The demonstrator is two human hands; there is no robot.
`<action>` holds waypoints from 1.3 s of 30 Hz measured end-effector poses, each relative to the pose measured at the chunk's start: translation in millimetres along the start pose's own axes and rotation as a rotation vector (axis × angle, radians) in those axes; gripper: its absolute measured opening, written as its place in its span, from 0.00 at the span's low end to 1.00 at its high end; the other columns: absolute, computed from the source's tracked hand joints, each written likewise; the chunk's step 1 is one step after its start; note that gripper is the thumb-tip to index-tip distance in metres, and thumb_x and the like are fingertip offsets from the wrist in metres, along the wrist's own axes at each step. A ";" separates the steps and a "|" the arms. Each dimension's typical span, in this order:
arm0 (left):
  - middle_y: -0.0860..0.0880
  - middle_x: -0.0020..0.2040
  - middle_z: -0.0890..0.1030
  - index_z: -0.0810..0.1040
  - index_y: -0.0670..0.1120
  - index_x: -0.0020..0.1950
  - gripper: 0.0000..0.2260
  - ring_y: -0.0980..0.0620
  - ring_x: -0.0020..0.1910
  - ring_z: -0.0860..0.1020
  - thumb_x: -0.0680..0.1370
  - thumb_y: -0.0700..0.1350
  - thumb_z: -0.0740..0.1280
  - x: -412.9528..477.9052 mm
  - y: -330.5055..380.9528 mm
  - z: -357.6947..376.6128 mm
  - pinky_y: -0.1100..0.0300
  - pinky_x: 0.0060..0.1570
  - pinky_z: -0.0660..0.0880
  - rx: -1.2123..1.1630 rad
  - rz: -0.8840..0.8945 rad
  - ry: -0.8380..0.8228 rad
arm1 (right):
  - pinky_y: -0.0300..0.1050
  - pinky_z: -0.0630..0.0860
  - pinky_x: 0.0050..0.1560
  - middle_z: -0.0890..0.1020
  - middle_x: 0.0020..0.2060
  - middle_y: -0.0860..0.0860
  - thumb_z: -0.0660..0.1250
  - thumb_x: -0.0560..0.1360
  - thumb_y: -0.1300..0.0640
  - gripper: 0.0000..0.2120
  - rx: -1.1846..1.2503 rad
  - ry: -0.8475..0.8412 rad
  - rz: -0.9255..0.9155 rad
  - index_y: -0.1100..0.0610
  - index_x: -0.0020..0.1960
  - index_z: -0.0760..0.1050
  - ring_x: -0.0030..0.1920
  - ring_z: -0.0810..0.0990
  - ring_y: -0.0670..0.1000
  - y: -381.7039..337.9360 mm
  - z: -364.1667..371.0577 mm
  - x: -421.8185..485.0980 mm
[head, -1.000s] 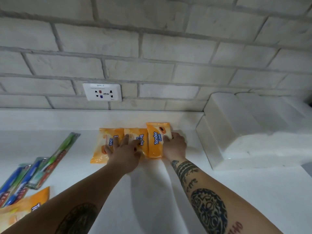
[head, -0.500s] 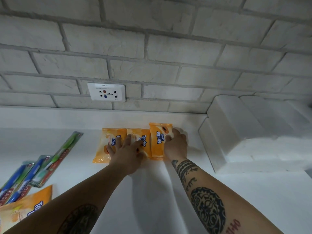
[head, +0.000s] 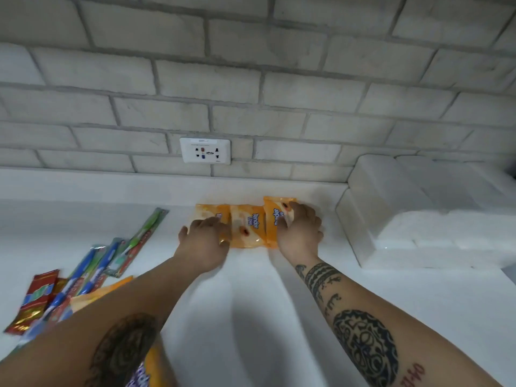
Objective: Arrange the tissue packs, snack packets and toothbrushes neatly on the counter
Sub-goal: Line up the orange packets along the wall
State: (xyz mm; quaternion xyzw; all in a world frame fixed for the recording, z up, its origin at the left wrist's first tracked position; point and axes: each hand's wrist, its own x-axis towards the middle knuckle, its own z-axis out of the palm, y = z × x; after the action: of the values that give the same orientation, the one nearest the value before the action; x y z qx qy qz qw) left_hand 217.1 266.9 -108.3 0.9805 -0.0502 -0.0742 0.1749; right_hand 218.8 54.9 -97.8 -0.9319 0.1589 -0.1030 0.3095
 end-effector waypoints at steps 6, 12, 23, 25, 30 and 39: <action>0.53 0.69 0.78 0.79 0.60 0.66 0.15 0.47 0.68 0.75 0.80 0.55 0.65 -49.3 -66.8 -31.2 0.51 0.68 0.72 0.101 -0.068 -0.026 | 0.56 0.62 0.70 0.69 0.73 0.51 0.64 0.80 0.48 0.22 0.071 -0.138 -0.138 0.49 0.73 0.70 0.74 0.64 0.57 -42.3 9.2 -76.2; 0.57 0.58 0.81 0.80 0.56 0.61 0.19 0.52 0.55 0.82 0.70 0.55 0.72 -112.2 -121.9 -44.5 0.51 0.58 0.81 -0.005 -0.145 -0.231 | 0.56 0.61 0.69 0.70 0.73 0.50 0.61 0.82 0.48 0.21 0.060 -0.345 -0.166 0.49 0.74 0.69 0.74 0.63 0.54 -74.7 35.9 -152.8; 0.53 0.84 0.57 0.63 0.59 0.81 0.35 0.44 0.82 0.55 0.76 0.59 0.72 -174.0 -167.5 -7.4 0.41 0.78 0.57 0.044 0.017 -0.147 | 0.59 0.70 0.65 0.70 0.65 0.52 0.72 0.58 0.23 0.51 -0.347 -0.727 -0.095 0.52 0.71 0.67 0.69 0.66 0.57 -104.1 76.5 -269.9; 0.53 0.84 0.55 0.62 0.59 0.82 0.33 0.45 0.82 0.54 0.78 0.59 0.69 -178.0 -166.8 -4.9 0.42 0.77 0.55 0.042 0.012 -0.133 | 0.56 0.73 0.62 0.70 0.64 0.53 0.77 0.59 0.29 0.49 -0.337 -0.758 -0.051 0.55 0.69 0.66 0.67 0.68 0.57 -107.7 84.5 -276.6; 0.52 0.84 0.55 0.62 0.59 0.81 0.31 0.44 0.82 0.53 0.79 0.59 0.67 -178.2 -160.9 -5.1 0.42 0.77 0.56 0.076 0.013 -0.162 | 0.43 0.72 0.36 0.76 0.49 0.50 0.83 0.59 0.43 0.39 -0.132 -0.751 0.156 0.57 0.59 0.67 0.49 0.76 0.52 -97.8 71.8 -271.0; 0.48 0.65 0.81 0.80 0.48 0.66 0.18 0.46 0.66 0.77 0.84 0.57 0.61 -177.7 -88.0 -16.0 0.51 0.66 0.72 -0.523 -0.025 -0.088 | 0.42 0.78 0.43 0.81 0.48 0.47 0.76 0.73 0.53 0.25 0.408 -0.364 0.193 0.54 0.62 0.65 0.45 0.82 0.46 -64.9 1.1 -251.1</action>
State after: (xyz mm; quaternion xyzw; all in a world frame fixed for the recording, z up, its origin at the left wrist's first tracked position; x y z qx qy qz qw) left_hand 51.2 376.6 -101.6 0.8983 -0.0248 -0.1294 0.4191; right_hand 1.1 195.0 -82.6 -0.8342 0.1646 0.0659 0.5222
